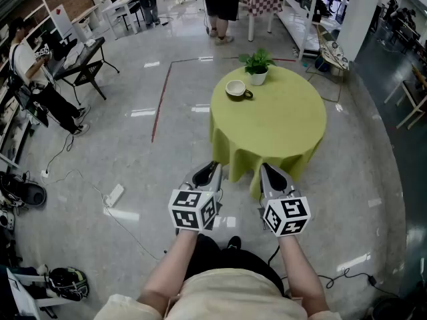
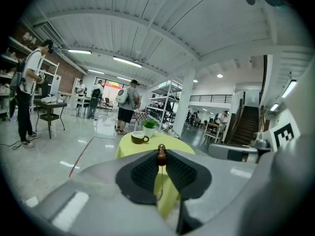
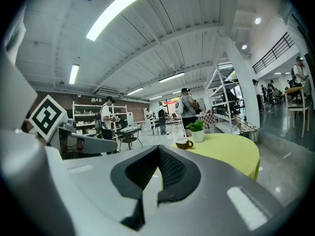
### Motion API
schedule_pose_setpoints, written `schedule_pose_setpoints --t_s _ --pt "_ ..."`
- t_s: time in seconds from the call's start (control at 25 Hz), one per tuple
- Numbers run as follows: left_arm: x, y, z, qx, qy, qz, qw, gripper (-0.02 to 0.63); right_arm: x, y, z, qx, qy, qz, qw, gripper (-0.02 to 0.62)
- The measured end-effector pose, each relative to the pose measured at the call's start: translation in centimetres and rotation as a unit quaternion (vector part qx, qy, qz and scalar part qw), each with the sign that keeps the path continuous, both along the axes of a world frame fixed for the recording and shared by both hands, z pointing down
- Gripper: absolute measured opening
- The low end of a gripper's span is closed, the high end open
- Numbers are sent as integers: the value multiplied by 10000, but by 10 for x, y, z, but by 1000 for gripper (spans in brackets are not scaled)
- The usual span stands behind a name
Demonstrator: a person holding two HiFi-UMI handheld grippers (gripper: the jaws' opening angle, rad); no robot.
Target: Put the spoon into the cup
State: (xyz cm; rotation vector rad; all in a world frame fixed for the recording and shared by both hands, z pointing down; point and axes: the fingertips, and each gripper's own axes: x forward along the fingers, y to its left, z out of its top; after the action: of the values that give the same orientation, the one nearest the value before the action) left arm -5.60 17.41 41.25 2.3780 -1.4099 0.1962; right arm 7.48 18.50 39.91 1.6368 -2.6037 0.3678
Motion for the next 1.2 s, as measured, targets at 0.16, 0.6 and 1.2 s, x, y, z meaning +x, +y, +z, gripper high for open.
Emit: schedule_pose_setpoints --t_s 0.16,0.6,1.2 --pt "2 -2 -8 53 17 -6 10000 46 3 2 1 -39 -37 19 10000 0" --pt "-3 -15 -9 37 70 -114 9999 46 8 -10 0 -56 -146 133 9998 2" --pt "-4 -113 -2 25 86 9 10000 46 12 -93 1 -137 -223 321 9991 2"
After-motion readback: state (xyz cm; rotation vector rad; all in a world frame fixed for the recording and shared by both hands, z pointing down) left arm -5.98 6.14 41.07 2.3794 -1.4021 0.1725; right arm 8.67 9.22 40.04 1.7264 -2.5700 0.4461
